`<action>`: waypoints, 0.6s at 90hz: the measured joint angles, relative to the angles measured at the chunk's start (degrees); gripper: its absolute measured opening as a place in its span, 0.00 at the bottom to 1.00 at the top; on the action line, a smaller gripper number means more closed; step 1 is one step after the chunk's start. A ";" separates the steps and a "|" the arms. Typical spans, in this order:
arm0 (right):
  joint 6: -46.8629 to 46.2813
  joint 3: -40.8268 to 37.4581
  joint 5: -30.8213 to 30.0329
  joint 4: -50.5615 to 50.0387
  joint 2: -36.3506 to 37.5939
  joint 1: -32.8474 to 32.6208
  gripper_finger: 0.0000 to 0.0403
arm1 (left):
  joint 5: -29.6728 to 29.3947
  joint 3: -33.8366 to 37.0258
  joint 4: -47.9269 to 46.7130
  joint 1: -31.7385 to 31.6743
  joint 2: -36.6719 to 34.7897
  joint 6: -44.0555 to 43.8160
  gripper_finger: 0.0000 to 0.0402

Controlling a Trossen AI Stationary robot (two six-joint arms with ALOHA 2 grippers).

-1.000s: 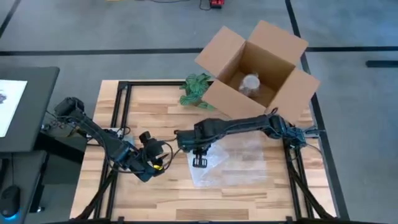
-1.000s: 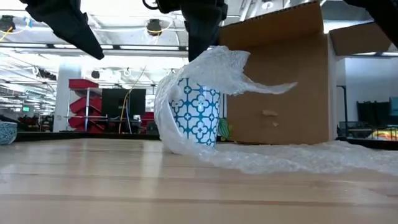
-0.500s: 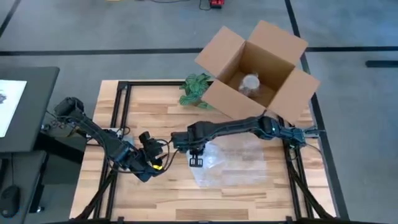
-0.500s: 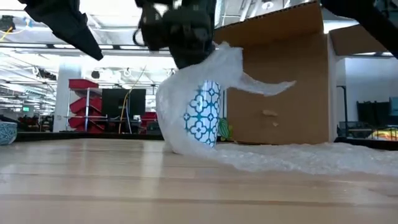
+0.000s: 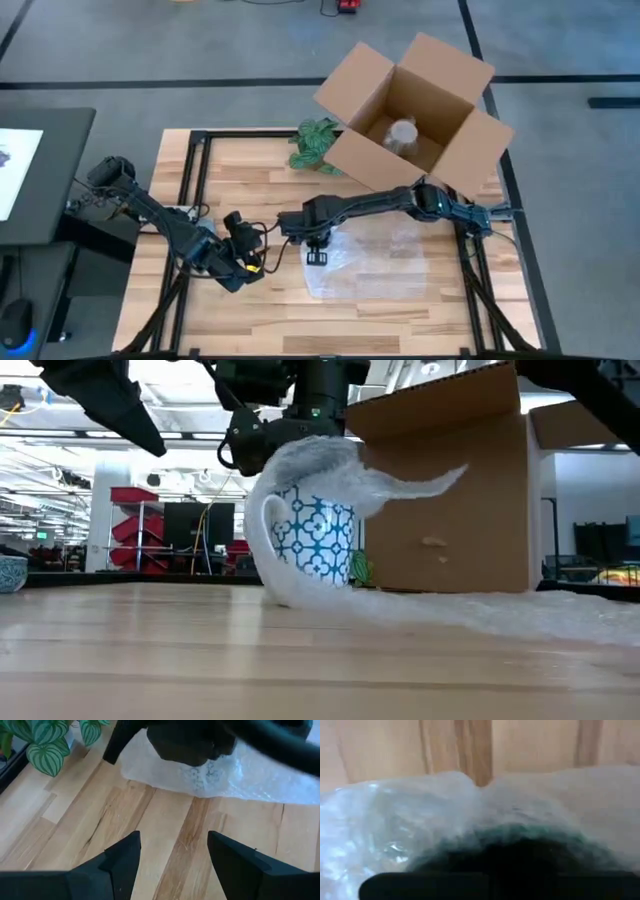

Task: Wrap mug
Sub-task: Wrap the blue mug

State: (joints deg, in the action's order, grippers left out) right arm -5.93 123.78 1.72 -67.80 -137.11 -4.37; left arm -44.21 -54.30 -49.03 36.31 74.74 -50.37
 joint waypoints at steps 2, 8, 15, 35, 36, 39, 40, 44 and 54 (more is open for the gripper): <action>0.00 0.44 0.00 -0.34 0.01 -0.03 0.00 | 0.00 0.00 0.00 0.00 0.00 0.00 0.53; 0.00 2.30 -0.25 -1.64 0.01 -0.20 0.00 | -0.05 0.00 0.08 0.00 -0.02 0.00 0.53; 0.00 5.72 -0.56 -4.00 0.03 -0.42 0.00 | -0.13 0.00 0.10 0.00 -0.02 -0.09 0.53; 0.69 10.20 -3.15 -9.93 2.86 -1.94 0.00 | -0.01 -0.02 0.18 0.00 -0.02 -0.11 0.53; 0.61 10.20 -3.25 -10.19 3.09 -2.04 0.00 | 0.00 -0.02 0.18 0.00 -0.02 -0.11 0.53; 0.52 10.23 -3.48 -10.60 3.96 -2.24 0.00 | 0.02 -0.02 0.10 0.00 -0.02 -0.11 0.53; 0.44 10.25 -3.52 -10.74 4.32 -2.34 0.00 | 0.02 -0.02 0.12 0.00 -0.02 -0.12 0.53; 0.31 10.28 -3.77 -11.84 5.93 -2.82 0.00 | 0.02 -0.02 0.18 0.00 -0.02 -0.13 0.53; -0.02 10.41 -6.45 -13.42 9.36 -5.38 0.00 | 0.05 -0.02 0.06 -0.02 -0.02 -0.17 0.53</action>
State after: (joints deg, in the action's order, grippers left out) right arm -5.96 134.19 -4.73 -81.22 -127.75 -9.75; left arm -44.16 -54.33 -48.97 36.29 74.72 -50.54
